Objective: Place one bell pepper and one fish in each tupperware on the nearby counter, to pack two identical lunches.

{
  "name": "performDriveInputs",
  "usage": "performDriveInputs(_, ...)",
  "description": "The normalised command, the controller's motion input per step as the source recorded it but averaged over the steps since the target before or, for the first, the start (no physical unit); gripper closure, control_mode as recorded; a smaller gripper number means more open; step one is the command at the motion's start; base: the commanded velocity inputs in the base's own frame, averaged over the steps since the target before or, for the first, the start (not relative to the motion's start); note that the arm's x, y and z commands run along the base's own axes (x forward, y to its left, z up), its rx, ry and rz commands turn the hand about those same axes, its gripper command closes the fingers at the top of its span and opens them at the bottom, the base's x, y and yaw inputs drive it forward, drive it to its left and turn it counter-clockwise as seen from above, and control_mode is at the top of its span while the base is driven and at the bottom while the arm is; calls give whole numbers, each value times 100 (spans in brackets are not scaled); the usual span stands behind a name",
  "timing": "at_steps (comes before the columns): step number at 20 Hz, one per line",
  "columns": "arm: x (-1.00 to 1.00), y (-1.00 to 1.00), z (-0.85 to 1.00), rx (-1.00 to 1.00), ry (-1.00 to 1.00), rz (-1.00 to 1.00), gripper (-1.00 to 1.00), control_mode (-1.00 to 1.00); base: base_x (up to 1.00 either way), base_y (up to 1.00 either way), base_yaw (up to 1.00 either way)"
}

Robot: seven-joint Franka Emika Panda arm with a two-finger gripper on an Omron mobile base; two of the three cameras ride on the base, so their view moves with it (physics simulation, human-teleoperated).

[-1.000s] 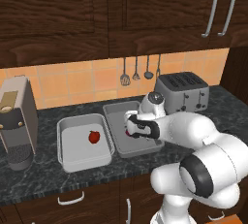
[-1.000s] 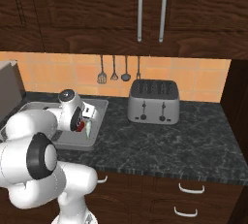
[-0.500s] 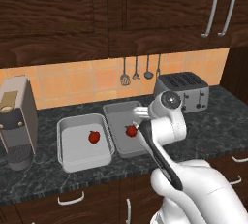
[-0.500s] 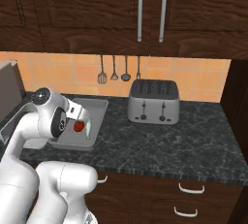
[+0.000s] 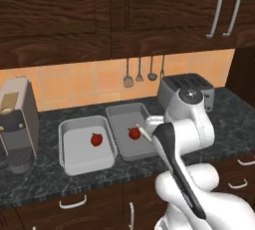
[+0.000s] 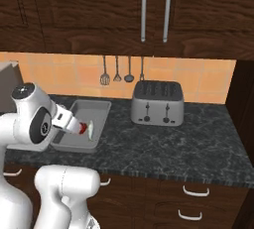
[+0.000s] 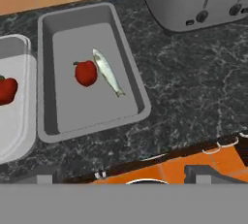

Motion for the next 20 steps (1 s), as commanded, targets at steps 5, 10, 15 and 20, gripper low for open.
performDriveInputs(5, 0, 0, 0, 0, 0, 0, -100, 100, -100, -58, -12)
performDriveInputs(10, 0, 0, 0, 0, 0, 0, -100, 100, -100, -100, -24)
performDriveInputs(15, 0, 0, 0, 0, 0, 0, -100, 100, -57, -100, -23)
performDriveInputs(20, 0, 0, 0, 0, 0, 0, -100, 100, 15, -100, -10)
